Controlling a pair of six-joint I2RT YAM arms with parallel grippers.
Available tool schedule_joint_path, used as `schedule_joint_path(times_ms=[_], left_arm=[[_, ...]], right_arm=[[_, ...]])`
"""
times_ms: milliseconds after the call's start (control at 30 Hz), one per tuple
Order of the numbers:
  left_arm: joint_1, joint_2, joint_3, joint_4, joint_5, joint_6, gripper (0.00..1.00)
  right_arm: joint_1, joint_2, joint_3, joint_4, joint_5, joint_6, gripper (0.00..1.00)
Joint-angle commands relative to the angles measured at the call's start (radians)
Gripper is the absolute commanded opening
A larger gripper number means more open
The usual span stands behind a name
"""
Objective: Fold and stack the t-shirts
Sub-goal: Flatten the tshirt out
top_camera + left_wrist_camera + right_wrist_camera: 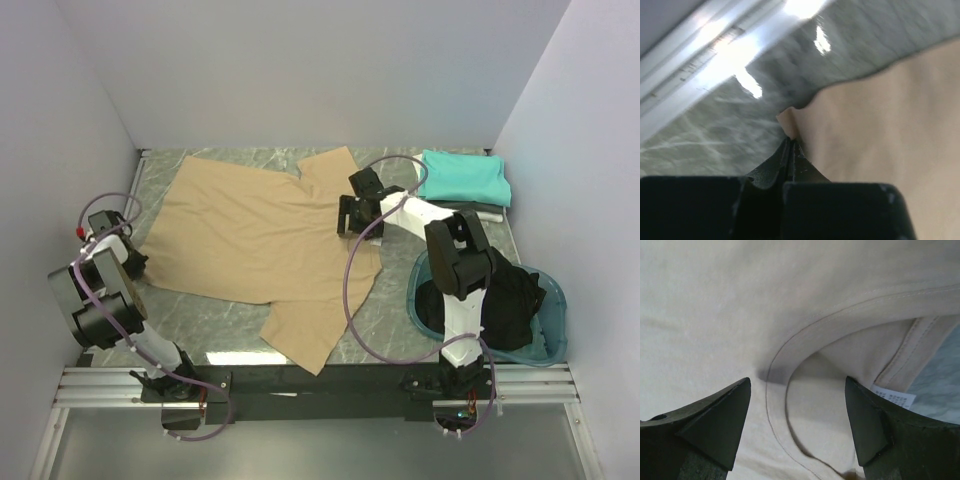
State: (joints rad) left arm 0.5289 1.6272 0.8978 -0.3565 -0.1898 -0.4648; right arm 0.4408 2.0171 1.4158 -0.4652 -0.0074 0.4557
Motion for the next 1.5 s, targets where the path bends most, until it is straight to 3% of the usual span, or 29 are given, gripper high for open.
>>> schedule_joint_path(times_ms=[0, 367, 467, 833, 1133, 1467], left_arm=[[-0.049, -0.081, -0.014, -0.009, 0.071, -0.003, 0.01], [-0.107, -0.182, -0.069, -0.058, 0.182, -0.064, 0.01], [-0.112, -0.199, -0.077, -0.07, 0.194, -0.063, 0.01], [-0.112, -0.265, -0.117, -0.099, 0.193, -0.051, 0.01], [-0.115, -0.291, -0.132, -0.09, 0.162, -0.04, 0.01], [-0.119, -0.282, -0.131, -0.07, 0.15, -0.044, 0.01]], right_arm=[[-0.045, 0.063, 0.034, -0.039, 0.069, 0.003, 0.82], [-0.108, 0.163, 0.178, -0.098, 0.116, -0.044, 0.83], [-0.125, 0.199, 0.227, -0.128, 0.096, -0.052, 0.76], [-0.139, 0.215, 0.43, -0.231, 0.078, -0.101, 0.78], [-0.077, -0.22, 0.066, -0.112, 0.057, -0.088, 0.79], [0.234, -0.56, -0.412, -0.181, 0.014, 0.056, 0.77]])
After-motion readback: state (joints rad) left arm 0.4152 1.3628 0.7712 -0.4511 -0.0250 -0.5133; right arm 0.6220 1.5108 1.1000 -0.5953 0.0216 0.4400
